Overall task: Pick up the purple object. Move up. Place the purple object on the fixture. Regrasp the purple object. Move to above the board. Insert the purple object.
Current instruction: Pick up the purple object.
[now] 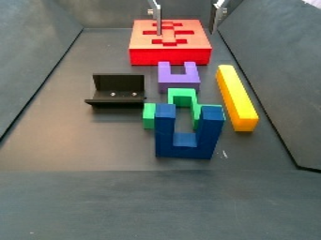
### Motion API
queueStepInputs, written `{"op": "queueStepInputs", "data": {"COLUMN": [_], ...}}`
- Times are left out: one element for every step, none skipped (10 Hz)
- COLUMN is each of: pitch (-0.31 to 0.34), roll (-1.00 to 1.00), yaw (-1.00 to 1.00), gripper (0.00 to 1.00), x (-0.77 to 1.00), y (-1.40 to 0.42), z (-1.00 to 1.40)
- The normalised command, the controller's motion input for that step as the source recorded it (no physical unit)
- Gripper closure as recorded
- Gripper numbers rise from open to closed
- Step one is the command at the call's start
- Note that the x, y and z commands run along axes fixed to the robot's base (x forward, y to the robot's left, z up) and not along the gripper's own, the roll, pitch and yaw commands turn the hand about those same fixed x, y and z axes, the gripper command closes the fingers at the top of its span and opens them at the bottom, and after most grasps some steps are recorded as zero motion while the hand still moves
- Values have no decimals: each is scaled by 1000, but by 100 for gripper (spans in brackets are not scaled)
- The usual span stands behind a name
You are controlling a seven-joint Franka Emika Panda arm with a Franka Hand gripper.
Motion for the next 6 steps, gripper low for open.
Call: {"op": "queueStepInputs", "data": {"pitch": [-9, 0, -43, 17, 0, -141], "roll": [0, 0, -24, 0, -10, -199], "yaw": [0, 0, -40, 0, -143, -229], "gripper": [0, 0, 0, 0, 0, 0], "x": [0, 94, 0, 0, 149, 111], "y": [0, -49, 0, 0, -29, -320], "z": [0, 0, -60, -3, -289, -417]}}
